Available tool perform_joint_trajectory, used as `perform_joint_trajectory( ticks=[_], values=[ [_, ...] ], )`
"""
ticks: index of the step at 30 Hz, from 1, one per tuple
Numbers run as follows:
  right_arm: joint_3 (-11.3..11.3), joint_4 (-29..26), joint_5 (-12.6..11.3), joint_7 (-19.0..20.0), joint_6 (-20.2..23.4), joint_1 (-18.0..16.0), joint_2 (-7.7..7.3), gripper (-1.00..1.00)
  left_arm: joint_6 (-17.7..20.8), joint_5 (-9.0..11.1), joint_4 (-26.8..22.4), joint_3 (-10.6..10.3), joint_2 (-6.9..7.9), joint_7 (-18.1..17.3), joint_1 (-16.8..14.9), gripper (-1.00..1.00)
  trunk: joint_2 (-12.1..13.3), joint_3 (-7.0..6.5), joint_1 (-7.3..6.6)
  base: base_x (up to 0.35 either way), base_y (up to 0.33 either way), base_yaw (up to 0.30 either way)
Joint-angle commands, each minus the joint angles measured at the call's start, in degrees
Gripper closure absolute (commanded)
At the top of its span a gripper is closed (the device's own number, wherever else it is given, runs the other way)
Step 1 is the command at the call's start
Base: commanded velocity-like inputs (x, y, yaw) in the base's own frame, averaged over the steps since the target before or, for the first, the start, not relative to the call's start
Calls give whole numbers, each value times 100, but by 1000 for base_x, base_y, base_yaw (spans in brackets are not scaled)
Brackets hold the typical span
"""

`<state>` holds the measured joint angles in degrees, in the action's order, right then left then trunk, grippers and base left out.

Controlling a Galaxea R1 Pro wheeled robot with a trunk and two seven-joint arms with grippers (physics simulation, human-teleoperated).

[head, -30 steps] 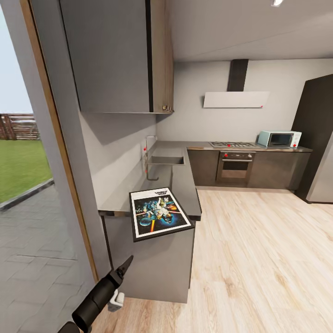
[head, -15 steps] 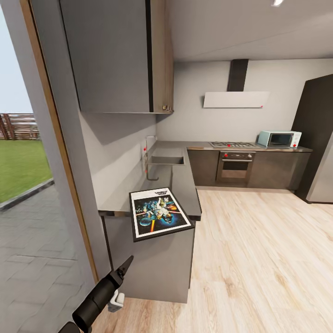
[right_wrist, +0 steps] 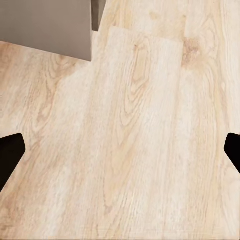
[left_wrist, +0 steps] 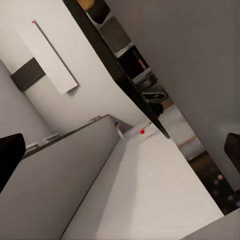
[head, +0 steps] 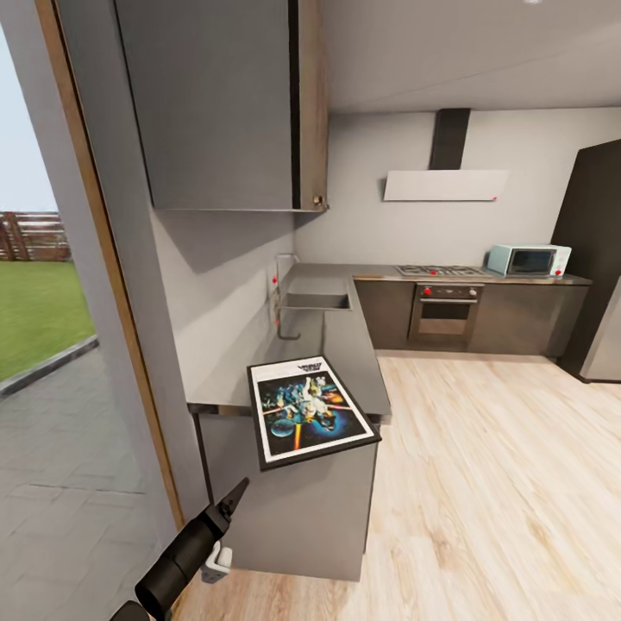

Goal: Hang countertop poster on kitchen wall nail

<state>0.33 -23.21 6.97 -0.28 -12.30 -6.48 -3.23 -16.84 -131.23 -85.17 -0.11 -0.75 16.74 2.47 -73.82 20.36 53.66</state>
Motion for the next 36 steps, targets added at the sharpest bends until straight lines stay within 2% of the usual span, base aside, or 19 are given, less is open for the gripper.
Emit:
perform_joint_trajectory(
  ticks=[1, 7, 16, 36],
  values=[
    [2, 4, 41, -4, -13, -3, -2, -100, -13, -61, -3, 8, -6, 40, -1, -100, -3, 5, 2, 75, 53, 0],
    [0, 4, 41, -6, -11, -3, -2, -100, -12, -60, 0, -12, -11, 40, -1, -100, -3, 5, 2, 37, 26, 0],
    [2, 2, 41, -4, -10, -3, -2, -100, -12, -60, -7, -171, -4, 39, -1, -100, -3, 5, 2, 77, 60, 0],
    [2, 4, 41, -5, -12, -3, -2, -100, 6, -54, -17, -191, -12, 31, -1, -100, -3, 5, 2, 62, 29, 0]
  ],
)
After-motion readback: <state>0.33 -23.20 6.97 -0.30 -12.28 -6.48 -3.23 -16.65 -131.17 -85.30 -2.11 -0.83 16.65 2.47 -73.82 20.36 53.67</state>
